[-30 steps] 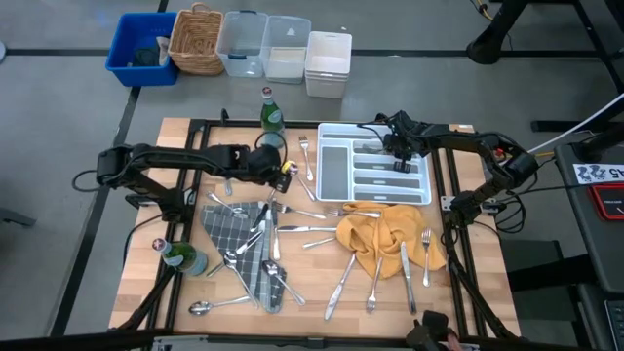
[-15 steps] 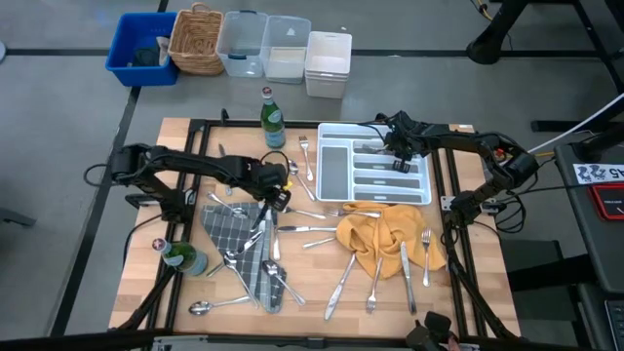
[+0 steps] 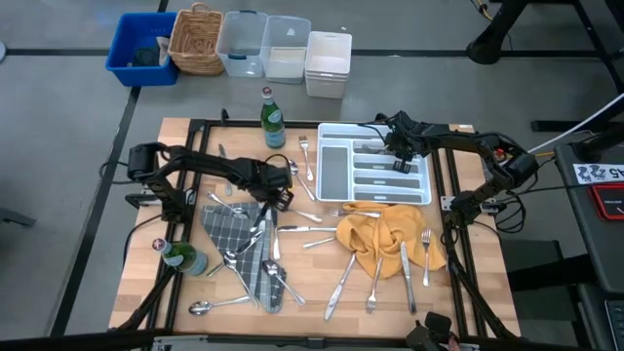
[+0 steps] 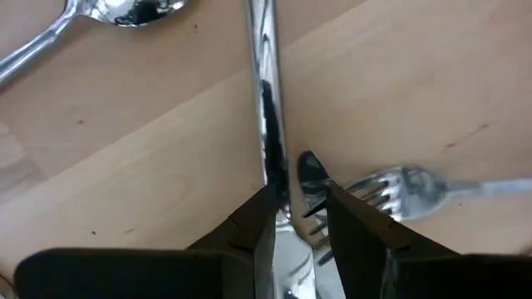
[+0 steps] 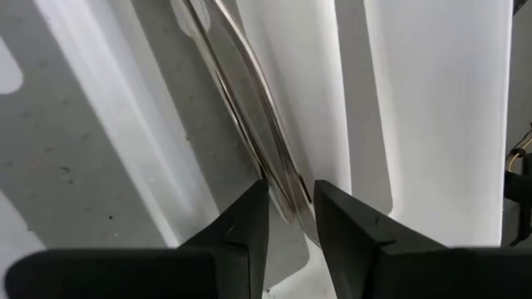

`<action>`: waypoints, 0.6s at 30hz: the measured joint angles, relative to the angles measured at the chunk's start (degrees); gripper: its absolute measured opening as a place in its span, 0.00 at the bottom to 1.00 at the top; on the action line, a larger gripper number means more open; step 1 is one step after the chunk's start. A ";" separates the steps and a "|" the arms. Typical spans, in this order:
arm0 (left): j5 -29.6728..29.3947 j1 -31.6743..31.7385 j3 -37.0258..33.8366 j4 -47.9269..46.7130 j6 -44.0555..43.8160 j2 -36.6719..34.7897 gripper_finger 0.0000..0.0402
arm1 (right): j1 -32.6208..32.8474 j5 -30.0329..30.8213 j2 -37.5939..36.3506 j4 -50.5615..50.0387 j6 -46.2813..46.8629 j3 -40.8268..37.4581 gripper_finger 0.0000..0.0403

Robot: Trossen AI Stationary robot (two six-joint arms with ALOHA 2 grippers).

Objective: Sort silverware
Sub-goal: Put the silver fork into the cutlery tray

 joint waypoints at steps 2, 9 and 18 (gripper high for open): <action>0.00 0.44 0.00 0.05 -0.03 0.02 0.24 | 0.00 -0.02 0.00 0.00 0.00 0.00 0.25; 0.72 0.99 0.00 0.34 -0.42 -1.09 0.24 | 0.00 -0.03 0.00 0.00 0.00 0.02 0.25; 5.47 1.01 0.00 0.96 -1.05 -1.31 0.24 | 0.00 -0.04 0.00 0.07 -0.22 0.02 0.25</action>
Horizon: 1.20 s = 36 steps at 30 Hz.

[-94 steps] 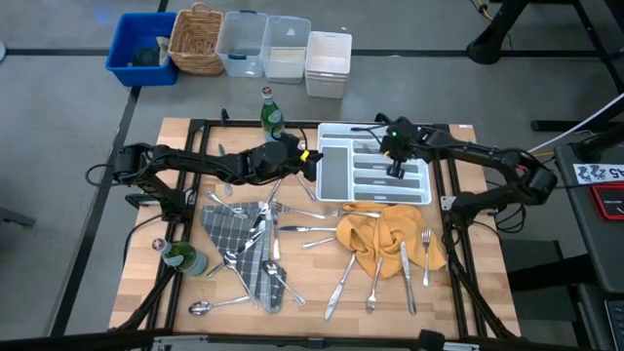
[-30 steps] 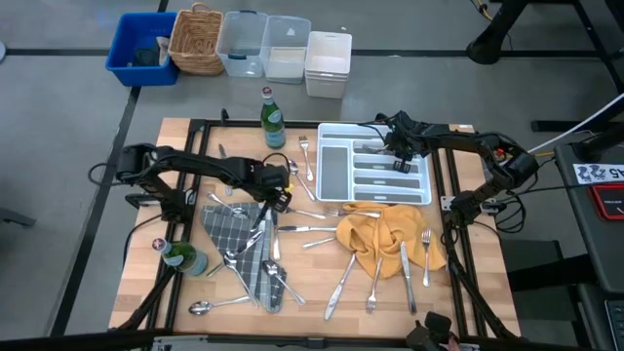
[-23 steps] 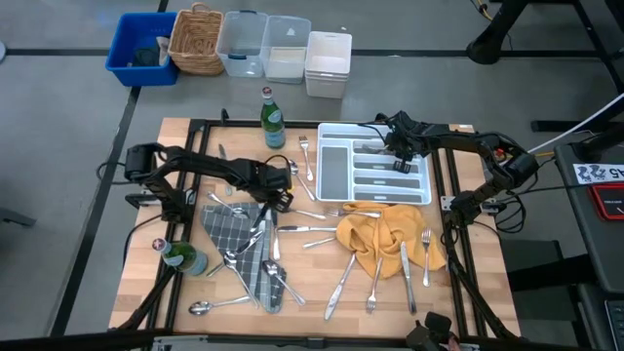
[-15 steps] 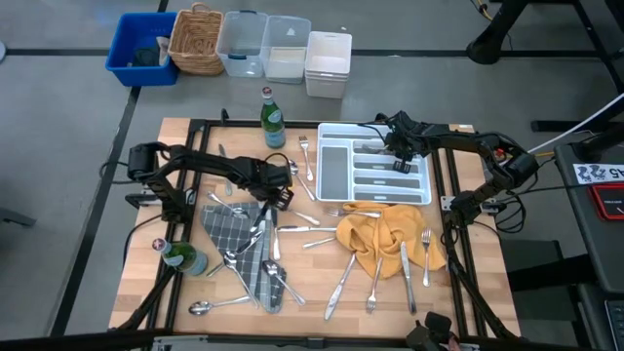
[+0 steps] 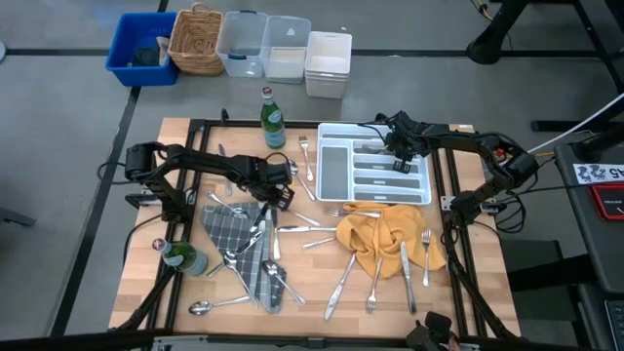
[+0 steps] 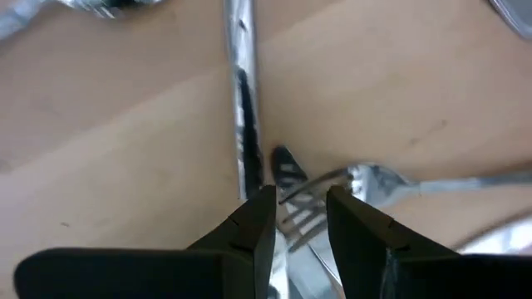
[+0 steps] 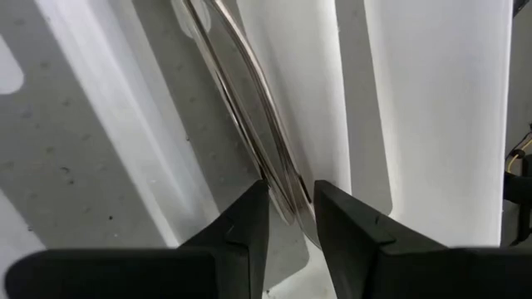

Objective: Sort silverware
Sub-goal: Put the silver fork into the cutlery tray

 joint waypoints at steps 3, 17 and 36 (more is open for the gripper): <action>1.17 -0.06 0.00 0.00 0.04 0.00 0.24 | 0.00 0.00 0.00 0.03 0.00 0.00 0.25; 2.22 -0.22 0.00 0.04 1.73 0.02 0.06 | 0.00 0.00 0.00 0.04 -0.02 0.02 0.25; 2.86 -0.22 0.04 5.83 2.71 -2.20 0.00 | 0.04 -3.40 -10.93 -5.78 7.52 0.02 0.25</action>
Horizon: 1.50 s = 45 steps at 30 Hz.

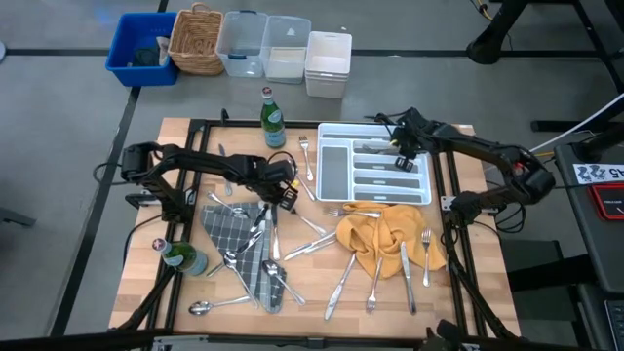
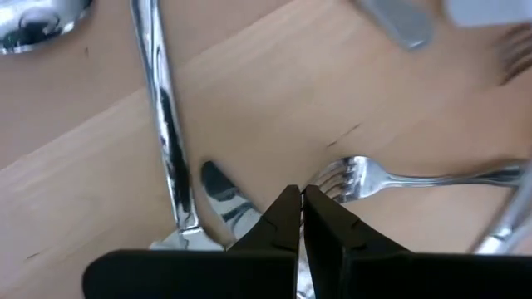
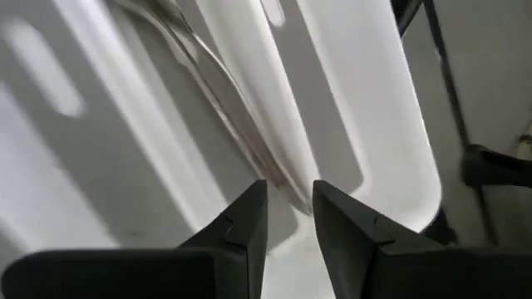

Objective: Sort silverware
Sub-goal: Put the silver fork into the cutlery tray

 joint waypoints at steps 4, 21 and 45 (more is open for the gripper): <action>0.00 0.38 0.00 0.53 -0.01 -3.32 0.00 | 0.00 -8.71 -3.45 -0.14 5.52 0.00 0.25; -1.62 2.38 0.00 2.40 1.46 -14.68 0.00 | 3.57 -45.95 -6.77 8.74 33.70 0.00 0.25; -1.32 3.06 -0.02 25.51 3.52 -14.70 0.00 | 31.15 -33.03 -6.62 32.07 35.98 0.00 0.25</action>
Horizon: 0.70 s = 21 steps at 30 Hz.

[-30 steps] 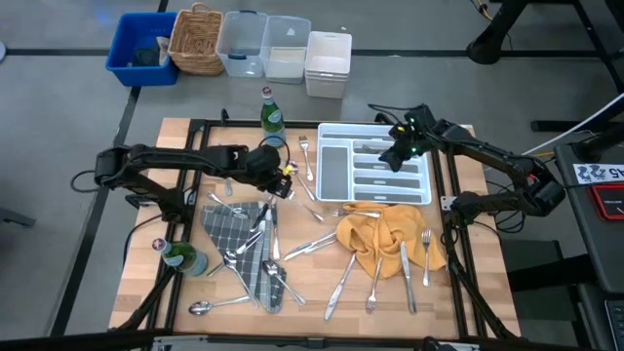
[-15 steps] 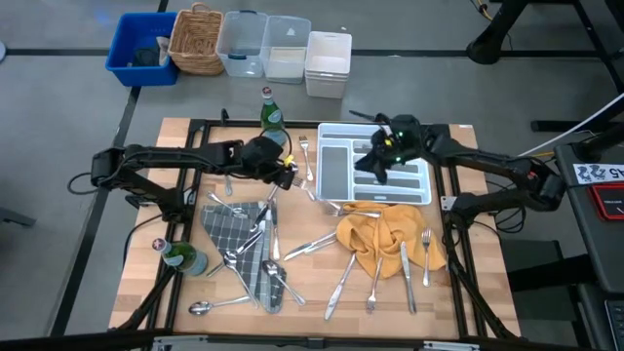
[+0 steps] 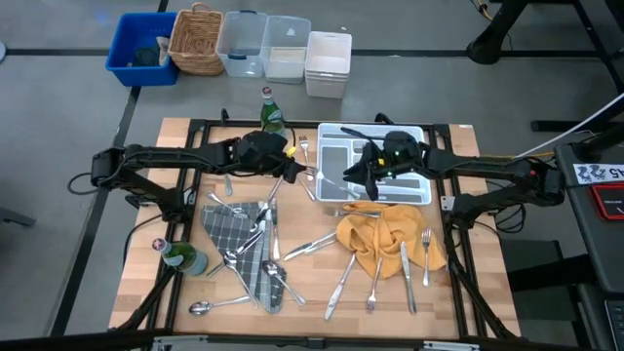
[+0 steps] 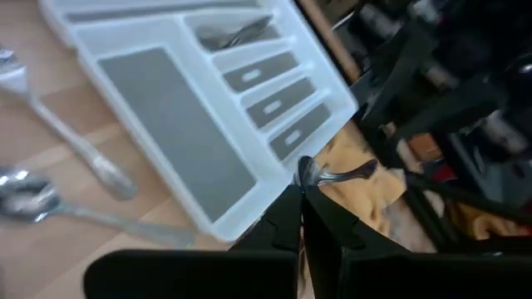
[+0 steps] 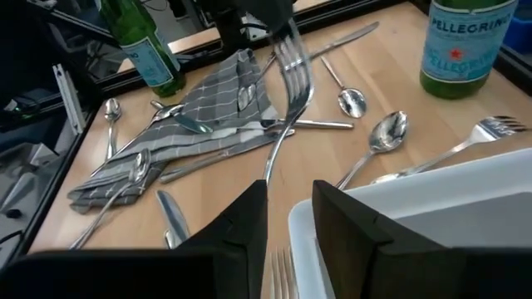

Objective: Sort silverware
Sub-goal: Put the silver fork into the cutlery tray

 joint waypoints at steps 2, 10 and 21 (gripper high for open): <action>-0.42 0.00 -0.01 1.57 0.64 0.00 0.00 | 1.06 0.86 0.00 0.00 0.00 0.00 0.25; -1.56 0.00 0.00 5.54 1.31 0.00 0.00 | 3.40 2.46 0.02 0.09 -0.01 0.00 0.25; -1.67 -0.07 0.00 8.46 1.33 0.00 0.00 | 3.34 5.50 0.04 0.02 3.99 0.00 0.25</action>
